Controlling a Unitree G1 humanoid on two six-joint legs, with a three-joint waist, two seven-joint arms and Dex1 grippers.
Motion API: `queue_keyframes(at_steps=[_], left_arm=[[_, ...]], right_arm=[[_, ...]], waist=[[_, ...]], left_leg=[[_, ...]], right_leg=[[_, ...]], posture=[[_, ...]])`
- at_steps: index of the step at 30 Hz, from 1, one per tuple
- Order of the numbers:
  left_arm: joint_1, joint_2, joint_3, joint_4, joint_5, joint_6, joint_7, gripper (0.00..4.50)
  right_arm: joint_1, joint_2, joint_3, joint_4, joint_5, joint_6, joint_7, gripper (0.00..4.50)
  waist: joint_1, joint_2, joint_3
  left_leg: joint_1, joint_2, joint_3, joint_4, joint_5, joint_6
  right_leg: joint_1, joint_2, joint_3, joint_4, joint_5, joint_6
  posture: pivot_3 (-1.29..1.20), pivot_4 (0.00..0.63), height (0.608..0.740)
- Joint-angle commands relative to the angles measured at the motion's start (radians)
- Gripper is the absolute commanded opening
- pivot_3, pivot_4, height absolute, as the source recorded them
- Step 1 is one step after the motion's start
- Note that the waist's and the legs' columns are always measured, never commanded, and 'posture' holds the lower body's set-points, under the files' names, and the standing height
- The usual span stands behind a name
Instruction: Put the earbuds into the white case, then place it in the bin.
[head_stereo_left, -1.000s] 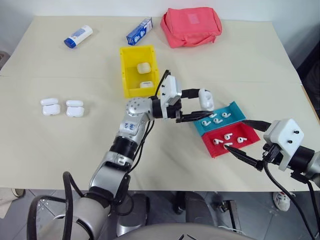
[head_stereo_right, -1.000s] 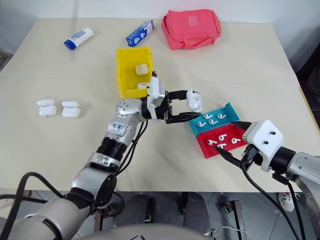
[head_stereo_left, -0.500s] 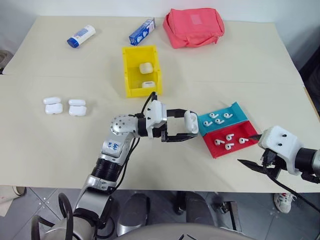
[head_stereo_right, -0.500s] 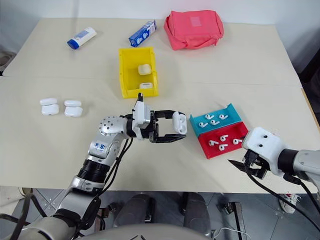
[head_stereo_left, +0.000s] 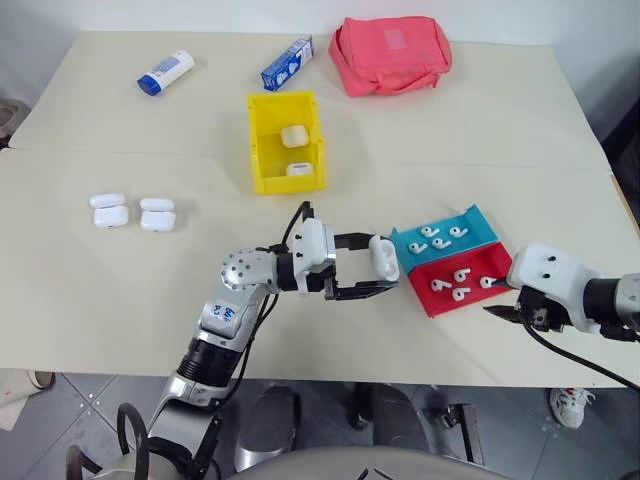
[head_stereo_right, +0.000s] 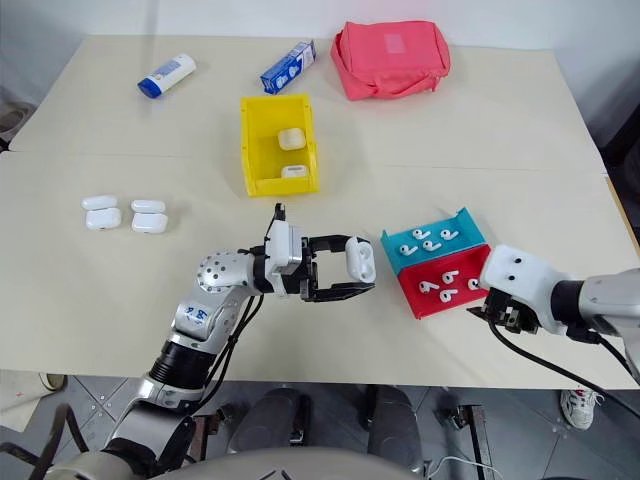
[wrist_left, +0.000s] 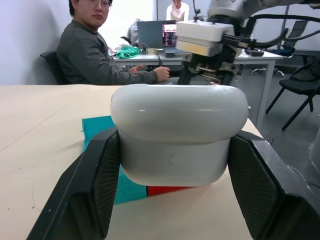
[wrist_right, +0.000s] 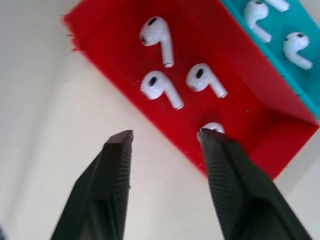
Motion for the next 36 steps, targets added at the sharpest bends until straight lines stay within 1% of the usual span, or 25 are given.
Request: queue_keyframes(at_steps=[1,5,9,15,24,36], left_arm=[[0.001,0.001,-0.009,-0.047,-0.021,-0.008,0.007,2.8],[0.005,0.0,-0.012,-0.052,-0.02,-0.003,0.016,2.8],[0.001,-0.006,-0.018,-0.05,-0.018,-0.01,0.029,2.8],[0.011,-0.007,-0.028,-0.059,-0.021,-0.013,0.032,2.8],[0.03,0.013,-0.032,-0.09,-0.031,-0.003,0.022,2.8],[0.053,0.028,-0.033,-0.126,-0.033,0.015,0.037,2.8]], right_arm=[[-0.054,-0.024,0.032,0.014,-0.007,-0.004,0.029,2.36],[-0.11,-0.021,0.09,0.043,-0.032,-0.024,0.046,2.36],[-0.174,-0.047,0.173,0.115,-0.091,-0.057,0.081,2.36],[-0.27,-0.047,0.252,0.196,-0.143,-0.091,0.13,2.36],[-0.372,-0.016,0.327,0.291,-0.194,-0.135,0.177,2.36],[-0.451,0.035,0.39,0.379,-0.257,-0.186,0.215,2.36]], waist=[[0.0,0.0,0.0],[0.0,0.0,0.0],[-0.001,0.001,0.0],[-0.004,0.001,0.0],[-0.008,0.001,-0.001],[-0.021,0.003,-0.002]], left_leg=[[0.0,0.0,0.0,0.0,0.0,0.0],[0.0,0.0,0.0,0.0,0.0,0.0],[0.0,0.0,0.0,0.0,0.0,0.0],[0.0,0.0,0.0,0.001,0.0,0.0],[0.002,0.0,0.0,0.001,0.001,-0.001],[0.002,0.0,0.0,0.001,0.001,-0.001]], right_leg=[[0.0,0.0,0.0,0.0,0.0,0.0],[0.0,0.0,0.0,0.001,0.001,0.0],[0.0,0.0,0.0,0.001,0.002,0.001],[0.0,0.001,0.0,0.001,0.002,0.001],[0.0,0.0,0.0,0.001,0.003,0.001],[0.0,0.001,-0.001,0.0,0.003,0.001]], posture=[[0.0,0.15,0.74],[0.0,0.15,0.74],[0.0,0.15,0.74],[0.0,0.15,0.74],[0.0,0.15,0.74],[0.0,0.15,0.74]])
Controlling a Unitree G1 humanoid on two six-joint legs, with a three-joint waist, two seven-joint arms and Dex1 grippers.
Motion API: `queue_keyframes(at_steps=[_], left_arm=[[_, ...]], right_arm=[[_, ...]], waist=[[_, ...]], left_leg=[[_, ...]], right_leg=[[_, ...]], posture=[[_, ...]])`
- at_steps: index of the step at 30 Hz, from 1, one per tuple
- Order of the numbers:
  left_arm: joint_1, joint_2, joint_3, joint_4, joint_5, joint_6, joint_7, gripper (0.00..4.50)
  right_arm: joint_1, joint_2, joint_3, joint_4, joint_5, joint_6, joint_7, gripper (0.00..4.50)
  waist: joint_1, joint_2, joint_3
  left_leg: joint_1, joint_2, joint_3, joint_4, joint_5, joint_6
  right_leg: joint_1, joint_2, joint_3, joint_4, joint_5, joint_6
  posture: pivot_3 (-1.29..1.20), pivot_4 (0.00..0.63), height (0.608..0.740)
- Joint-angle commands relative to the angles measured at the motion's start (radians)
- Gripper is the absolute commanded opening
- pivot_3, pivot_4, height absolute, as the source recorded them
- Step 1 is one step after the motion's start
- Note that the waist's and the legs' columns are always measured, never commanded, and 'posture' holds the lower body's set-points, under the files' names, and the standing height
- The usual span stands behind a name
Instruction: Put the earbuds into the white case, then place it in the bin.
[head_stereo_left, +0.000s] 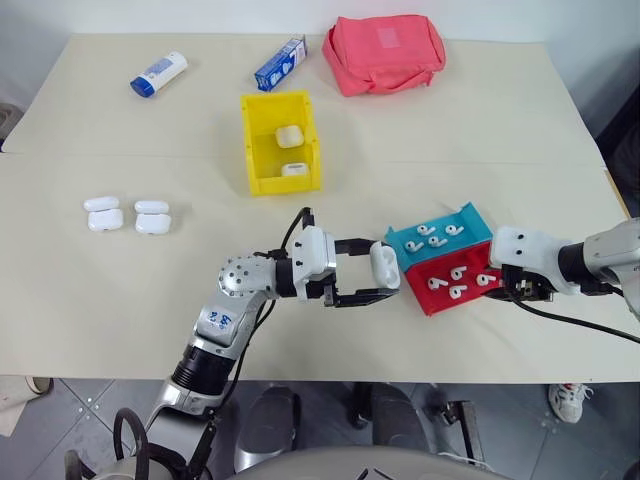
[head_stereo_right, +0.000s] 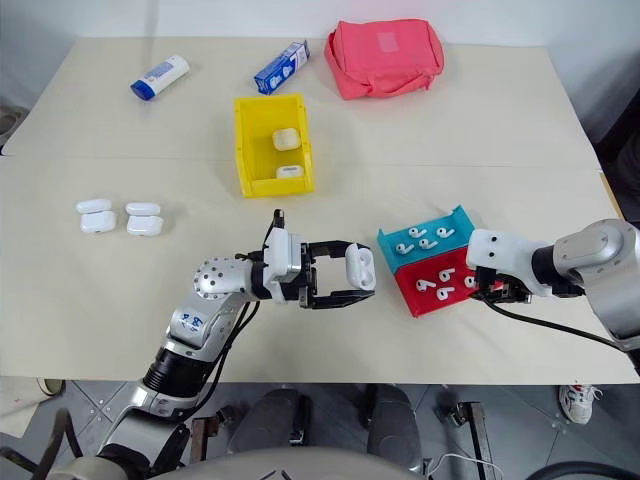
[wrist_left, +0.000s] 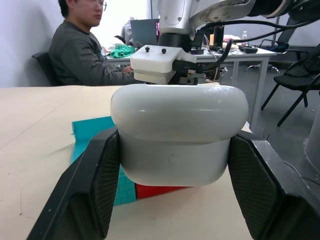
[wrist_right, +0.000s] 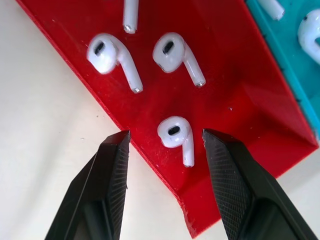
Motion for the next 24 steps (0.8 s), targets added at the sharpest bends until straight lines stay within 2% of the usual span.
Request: queue_keyframes(at_steps=[1,16,19,22,24], left_arm=[[0.01,0.002,-0.005,-0.057,-0.023,0.0,0.011,2.8],[0.025,0.014,-0.008,-0.085,-0.022,0.019,0.027,2.8],[0.025,0.015,-0.009,-0.086,-0.021,0.022,0.029,2.8],[0.023,0.015,-0.009,-0.084,-0.02,0.023,0.031,2.8],[0.022,0.015,-0.009,-0.082,-0.02,0.022,0.031,2.8]], right_arm=[[-0.027,0.01,-0.001,0.015,-0.024,-0.022,0.014,2.36],[-0.051,0.046,0.01,0.046,-0.06,-0.042,0.039,2.36],[-0.052,0.051,0.01,0.05,-0.064,-0.044,0.043,1.81],[-0.054,0.053,0.01,0.052,-0.068,-0.044,0.048,0.79],[-0.055,0.054,0.008,0.055,-0.069,-0.046,0.047,0.47]], waist=[[-0.001,0.0,0.0],[-0.001,0.001,0.0],[-0.001,0.001,0.0],[-0.001,0.001,0.0],[-0.001,0.001,0.0]], left_leg=[[0.0,0.0,0.0,0.0,0.0,0.0],[0.0,0.0,0.0,0.0,0.0,-0.001],[0.0,0.0,0.0,0.0,0.0,-0.001],[0.0,0.0,0.0,0.0,0.0,0.0],[0.0,0.0,0.0,0.0,0.0,0.0]], right_leg=[[0.0,0.0,0.0,0.0,0.0,0.0],[0.0,0.0,0.0,0.0,0.0,0.0],[0.0,0.0,0.0,0.0,0.0,0.0],[0.0,0.0,0.0,0.0,0.0,0.0],[0.0,0.0,0.0,0.0,0.0,0.0]], posture=[[0.0,0.15,0.74],[0.0,0.15,0.74],[0.0,0.15,0.74],[0.0,0.15,0.74],[0.0,0.15,0.74]])
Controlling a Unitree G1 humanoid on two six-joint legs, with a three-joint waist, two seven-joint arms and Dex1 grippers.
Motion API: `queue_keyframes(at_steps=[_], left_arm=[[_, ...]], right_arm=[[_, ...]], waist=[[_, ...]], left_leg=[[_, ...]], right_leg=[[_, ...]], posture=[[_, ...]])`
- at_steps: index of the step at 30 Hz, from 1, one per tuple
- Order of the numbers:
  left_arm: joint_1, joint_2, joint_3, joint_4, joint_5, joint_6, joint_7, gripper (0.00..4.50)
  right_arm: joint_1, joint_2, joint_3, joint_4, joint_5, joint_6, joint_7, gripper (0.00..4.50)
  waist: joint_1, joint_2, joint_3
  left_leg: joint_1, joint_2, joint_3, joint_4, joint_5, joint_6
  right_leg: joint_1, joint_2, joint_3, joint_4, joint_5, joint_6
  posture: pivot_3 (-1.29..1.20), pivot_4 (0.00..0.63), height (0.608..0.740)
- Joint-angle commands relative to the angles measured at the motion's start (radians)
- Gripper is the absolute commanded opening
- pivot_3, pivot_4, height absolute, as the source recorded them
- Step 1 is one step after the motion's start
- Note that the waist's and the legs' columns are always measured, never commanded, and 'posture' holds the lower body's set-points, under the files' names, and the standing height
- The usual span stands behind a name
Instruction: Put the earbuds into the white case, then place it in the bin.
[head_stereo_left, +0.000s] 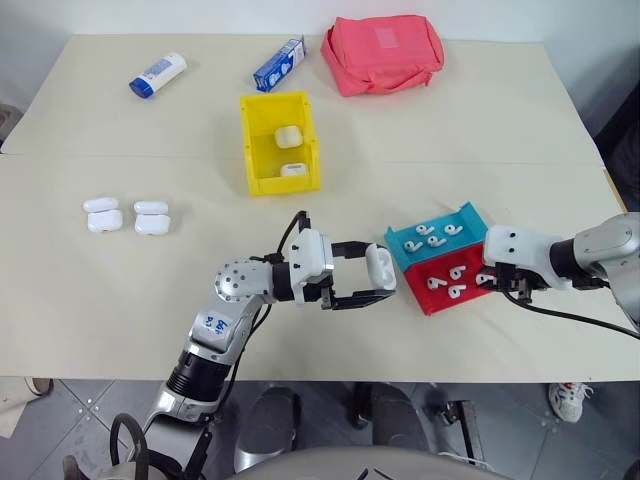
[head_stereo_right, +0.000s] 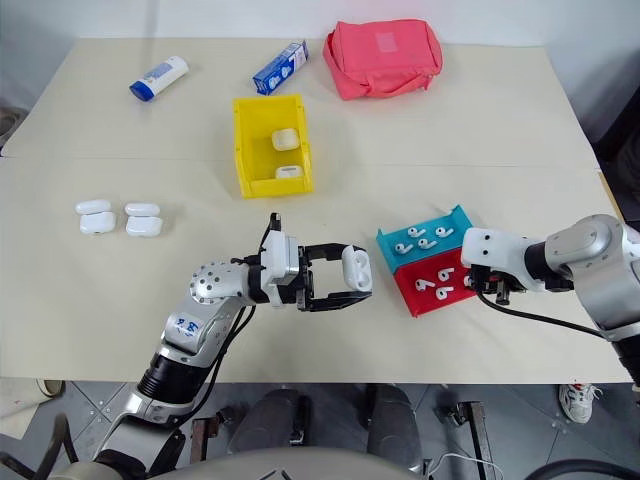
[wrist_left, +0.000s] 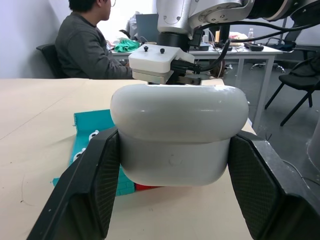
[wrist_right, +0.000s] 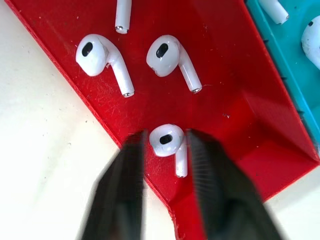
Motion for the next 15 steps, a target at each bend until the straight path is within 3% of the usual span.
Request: queue_keyframes(at_steps=[1,8,15], left_arm=[[-0.001,-0.001,-0.009,-0.043,-0.02,-0.006,0.004,2.8],[-0.009,-0.009,-0.012,-0.028,-0.019,-0.013,0.0,2.8],[-0.033,-0.032,-0.003,0.025,-0.04,-0.02,-0.018,2.8]], right_arm=[[-0.011,0.001,-0.011,0.002,-0.012,-0.004,0.003,0.47],[0.008,0.001,-0.066,-0.027,0.019,0.01,-0.027,0.47],[0.113,0.051,-0.327,-0.203,0.194,0.064,-0.092,0.47]], waist=[[0.0,0.0,0.0],[0.0,0.0,0.0],[0.004,0.001,0.0]], left_leg=[[0.0,0.0,0.0,0.0,0.0,0.0],[0.0,0.0,0.0,0.001,0.0,0.0],[0.0,0.0,0.0,0.001,0.0,0.0]], right_leg=[[0.0,0.0,0.0,0.0,0.0,0.0],[0.0,0.0,0.0,0.0,0.0,0.0],[0.0,0.0,0.0,0.0,0.0,0.0]], posture=[[0.0,0.15,0.74],[0.0,0.15,0.74],[0.0,0.15,0.74]])
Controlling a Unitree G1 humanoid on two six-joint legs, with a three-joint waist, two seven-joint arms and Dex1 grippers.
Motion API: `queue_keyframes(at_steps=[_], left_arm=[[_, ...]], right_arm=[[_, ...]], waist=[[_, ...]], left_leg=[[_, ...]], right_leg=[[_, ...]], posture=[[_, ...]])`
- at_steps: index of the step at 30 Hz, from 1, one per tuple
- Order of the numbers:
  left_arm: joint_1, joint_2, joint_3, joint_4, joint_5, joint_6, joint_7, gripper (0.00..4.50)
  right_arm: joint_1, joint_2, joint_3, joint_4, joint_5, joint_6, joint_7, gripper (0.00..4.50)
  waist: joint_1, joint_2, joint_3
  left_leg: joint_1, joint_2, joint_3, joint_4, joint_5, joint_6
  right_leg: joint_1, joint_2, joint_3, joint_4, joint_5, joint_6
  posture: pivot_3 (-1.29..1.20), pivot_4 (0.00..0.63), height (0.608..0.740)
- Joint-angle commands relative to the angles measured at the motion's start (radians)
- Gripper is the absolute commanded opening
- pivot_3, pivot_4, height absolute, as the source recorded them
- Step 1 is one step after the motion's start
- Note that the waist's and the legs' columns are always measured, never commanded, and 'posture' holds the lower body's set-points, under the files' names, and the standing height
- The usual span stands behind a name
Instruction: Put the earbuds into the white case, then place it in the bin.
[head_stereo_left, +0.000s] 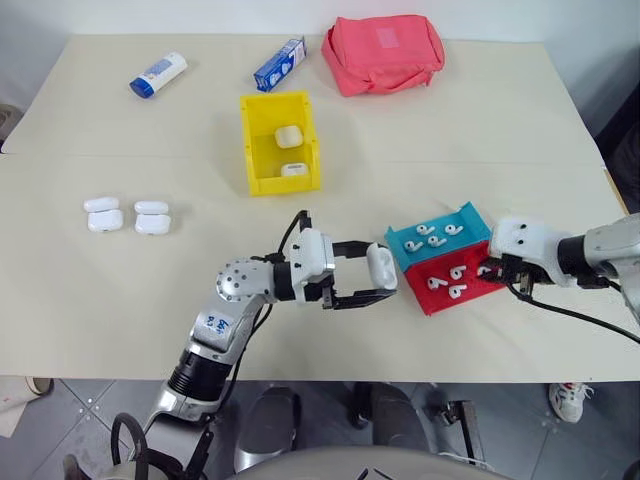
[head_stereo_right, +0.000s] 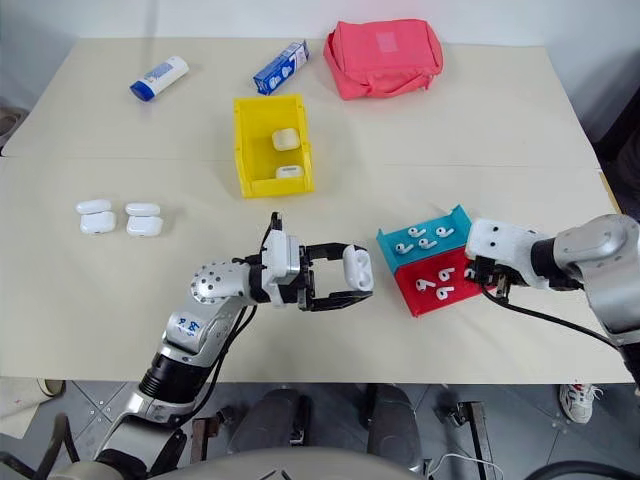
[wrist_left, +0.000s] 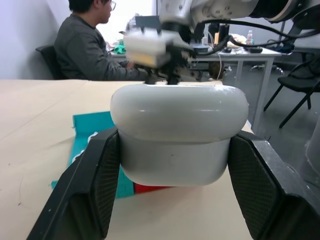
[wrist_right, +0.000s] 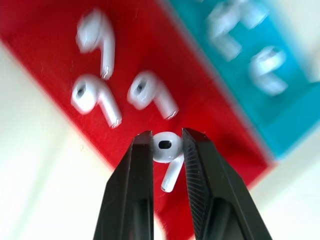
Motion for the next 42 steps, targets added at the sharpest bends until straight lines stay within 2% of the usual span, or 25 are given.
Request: queue_keyframes(at_steps=[1,3,7,9,11,14,22,34,42], left_arm=[[-0.028,-0.018,0.001,0.019,-0.034,-0.02,-0.014,2.8],[-0.038,-0.024,0.008,0.035,-0.047,-0.03,-0.029,2.8],[-0.081,-0.029,0.034,0.129,-0.091,-0.112,-0.131,2.8],[-0.097,-0.028,0.043,0.171,-0.101,-0.138,-0.167,2.8],[-0.114,-0.032,0.052,0.202,-0.113,-0.152,-0.192,2.8],[-0.141,-0.035,0.061,0.239,-0.119,-0.171,-0.225,2.8],[-0.197,-0.033,0.074,0.264,-0.125,-0.162,-0.248,2.8],[-0.19,-0.026,0.077,0.202,-0.15,-0.116,-0.243,2.8],[-0.182,-0.02,0.084,0.158,-0.171,-0.093,-0.25,2.8]], right_arm=[[0.052,0.039,-0.16,-0.102,0.096,-0.02,-0.037,0.47],[0.082,0.067,-0.228,-0.151,0.148,-0.016,-0.05,0.47],[0.121,0.217,-0.398,-0.322,0.41,0.061,-0.102,0.47],[0.128,0.247,-0.412,-0.367,0.471,0.088,-0.124,0.47],[0.094,0.343,-0.428,-0.38,0.584,0.054,-0.165,0.47],[0.079,0.412,-0.405,-0.402,0.648,0.057,-0.213,0.47],[0.07,0.535,-0.254,-0.384,0.661,-0.01,-0.249,0.47],[0.071,0.569,-0.147,-0.286,0.617,-0.105,-0.208,0.47],[0.068,0.598,-0.121,-0.194,0.581,-0.184,-0.186,0.47]], waist=[[0.002,0.0,0.0],[0.002,0.0,0.0],[0.001,0.0,0.0],[0.001,0.001,-0.001],[-0.001,-0.001,-0.002],[0.0,0.001,-0.002],[-0.003,0.001,-0.002],[-0.004,0.002,-0.002],[-0.005,0.002,-0.002]], left_leg=[[0.0,0.0,0.0,0.0,0.0,0.0],[0.0,0.0,0.0,0.001,0.0,0.0],[-0.001,0.0,-0.001,0.002,-0.001,0.001],[-0.001,0.0,-0.001,0.003,-0.001,0.0],[-0.001,0.0,-0.001,0.003,-0.001,0.001],[-0.001,0.0,-0.001,0.004,-0.002,0.002],[-0.002,0.0,0.0,0.005,-0.003,0.003],[-0.002,0.0,0.001,0.005,-0.003,0.004],[-0.002,0.0,0.001,0.005,-0.003,0.004]], right_leg=[[0.0,0.0,0.0,0.0,0.0,0.0],[0.0,0.0,0.0,0.0,0.0,0.0],[0.0,0.0,0.0,0.0,0.001,0.001],[0.0,0.001,0.0,0.001,0.001,0.0],[0.0,0.001,0.0,0.001,0.001,0.0],[0.0,0.001,0.0,0.001,0.001,0.0],[0.0,0.001,0.001,0.001,0.001,0.0],[-0.001,0.001,0.001,0.002,0.001,0.0],[-0.001,0.001,0.001,0.002,0.001,0.0]], posture=[[0.0,0.15,0.74],[0.0,0.15,0.74],[0.0,0.15,0.74],[0.0,0.15,0.74],[0.0,0.15,0.74],[0.0,0.15,0.74],[0.0,0.15,0.74],[0.0,0.15,0.74],[0.0,0.15,0.74]])
